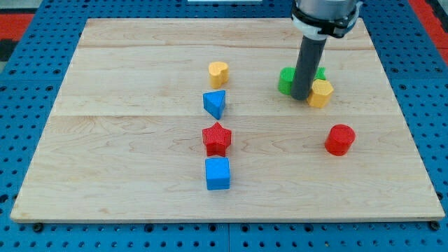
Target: Separate the green circle from yellow hexagon and green star
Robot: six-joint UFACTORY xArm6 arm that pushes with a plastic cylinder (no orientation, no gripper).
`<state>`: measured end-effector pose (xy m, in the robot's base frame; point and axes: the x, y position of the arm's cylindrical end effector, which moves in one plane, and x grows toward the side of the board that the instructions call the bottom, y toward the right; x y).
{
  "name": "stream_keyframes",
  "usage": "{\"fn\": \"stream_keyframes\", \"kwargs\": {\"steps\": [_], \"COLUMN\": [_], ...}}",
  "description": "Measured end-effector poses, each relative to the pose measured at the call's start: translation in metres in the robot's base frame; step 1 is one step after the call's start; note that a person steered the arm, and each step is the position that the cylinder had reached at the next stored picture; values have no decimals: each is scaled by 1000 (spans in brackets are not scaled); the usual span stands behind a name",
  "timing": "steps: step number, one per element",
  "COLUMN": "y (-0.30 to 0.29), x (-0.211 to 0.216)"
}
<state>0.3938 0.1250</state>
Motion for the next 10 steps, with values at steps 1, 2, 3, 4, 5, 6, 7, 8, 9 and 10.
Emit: {"fn": "stream_keyframes", "kwargs": {"steps": [1, 2, 3, 4, 5, 6, 7, 8, 9, 10], "y": [-3, 14, -3, -35, -43, -51, -56, -78, -101, -112], "x": [-19, -30, -45, -43, -42, -36, -30, -49, -71, -83]}}
